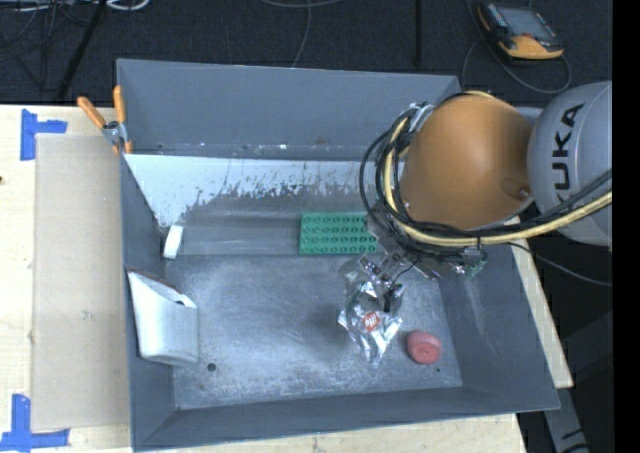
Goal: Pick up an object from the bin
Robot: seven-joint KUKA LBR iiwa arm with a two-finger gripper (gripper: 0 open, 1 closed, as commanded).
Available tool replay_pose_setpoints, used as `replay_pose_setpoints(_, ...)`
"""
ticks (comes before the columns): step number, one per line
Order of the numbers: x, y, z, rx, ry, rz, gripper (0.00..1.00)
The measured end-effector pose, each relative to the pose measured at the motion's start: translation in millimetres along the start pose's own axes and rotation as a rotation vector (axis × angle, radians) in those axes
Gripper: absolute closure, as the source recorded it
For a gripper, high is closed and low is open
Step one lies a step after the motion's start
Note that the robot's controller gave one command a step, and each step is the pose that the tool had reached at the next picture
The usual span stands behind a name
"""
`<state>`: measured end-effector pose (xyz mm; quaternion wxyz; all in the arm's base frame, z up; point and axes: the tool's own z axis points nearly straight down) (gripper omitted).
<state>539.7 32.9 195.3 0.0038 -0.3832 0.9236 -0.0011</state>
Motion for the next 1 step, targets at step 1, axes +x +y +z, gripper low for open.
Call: replay_pose_setpoints(1, 41.8, -2.9, -52.5, -0.005, 0.003, -0.559, 1.00)
